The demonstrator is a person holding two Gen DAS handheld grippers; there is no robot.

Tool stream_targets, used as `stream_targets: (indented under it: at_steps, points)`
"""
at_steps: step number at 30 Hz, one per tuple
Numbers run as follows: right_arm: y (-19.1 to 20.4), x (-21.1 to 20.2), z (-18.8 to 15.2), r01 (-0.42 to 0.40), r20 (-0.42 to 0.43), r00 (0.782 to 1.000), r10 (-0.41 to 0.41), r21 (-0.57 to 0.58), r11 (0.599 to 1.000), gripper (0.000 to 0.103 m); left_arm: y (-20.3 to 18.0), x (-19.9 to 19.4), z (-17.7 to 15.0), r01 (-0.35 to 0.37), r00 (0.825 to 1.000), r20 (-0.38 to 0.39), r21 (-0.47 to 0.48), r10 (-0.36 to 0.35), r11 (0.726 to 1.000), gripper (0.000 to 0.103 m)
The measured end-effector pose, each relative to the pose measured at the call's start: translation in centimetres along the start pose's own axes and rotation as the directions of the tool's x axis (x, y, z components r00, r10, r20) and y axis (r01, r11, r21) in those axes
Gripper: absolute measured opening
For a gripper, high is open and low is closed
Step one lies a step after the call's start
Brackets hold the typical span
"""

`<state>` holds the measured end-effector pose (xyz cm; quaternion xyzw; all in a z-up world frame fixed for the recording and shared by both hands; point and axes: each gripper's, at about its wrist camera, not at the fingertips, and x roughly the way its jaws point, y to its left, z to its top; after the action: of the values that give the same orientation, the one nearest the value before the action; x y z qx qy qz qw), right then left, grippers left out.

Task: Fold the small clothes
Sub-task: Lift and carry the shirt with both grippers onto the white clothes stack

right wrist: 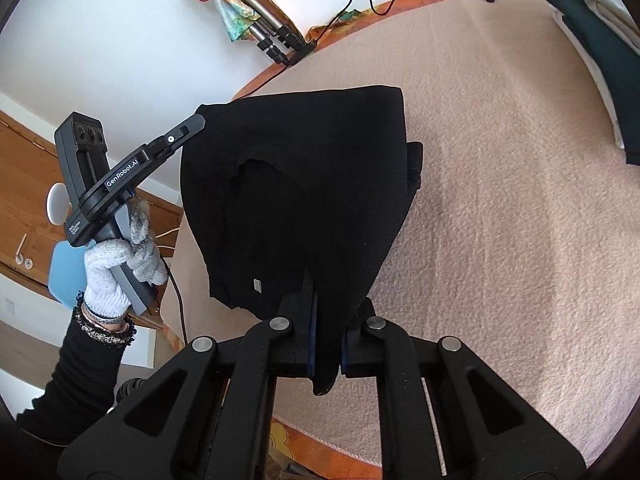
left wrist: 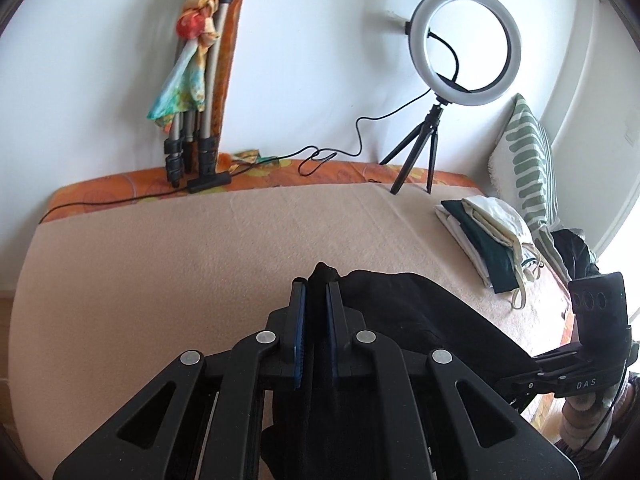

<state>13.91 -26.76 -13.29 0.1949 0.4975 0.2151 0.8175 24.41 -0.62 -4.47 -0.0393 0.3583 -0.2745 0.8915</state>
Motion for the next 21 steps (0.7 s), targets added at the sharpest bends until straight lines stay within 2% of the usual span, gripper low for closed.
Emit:
stream_targets:
  at_steps: [6, 11, 15, 21]
  points:
    - [0.2, -4.3, 0.4, 0.060, 0.068, 0.996, -0.056, -0.054, 0.997, 0.009, -4.2, -0.1, 2.6, 0.041, 0.998, 0.041, 0.065, -0.044, 0.997, 0.008]
    - [-0.5, -8.7, 1.0, 0.146, 0.136, 0.982, -0.133, -0.091, 0.985, 0.009, -8.5, 0.7, 4.8, 0.092, 0.992, 0.072, 0.113, -0.101, 0.989, 0.008]
    - [-2.0, -12.6, 1.7, 0.226, 0.195, 0.959, -0.204, -0.099, 0.969, 0.009, -12.3, 2.1, 6.6, 0.146, 0.983, 0.093, 0.141, -0.160, 0.979, 0.008]
    - [-5.3, -18.7, 2.9, 0.361, 0.267, 0.907, -0.325, -0.097, 0.928, 0.009, -19.3, 5.2, 9.0, 0.219, 0.964, 0.107, 0.201, -0.244, 0.955, 0.008]
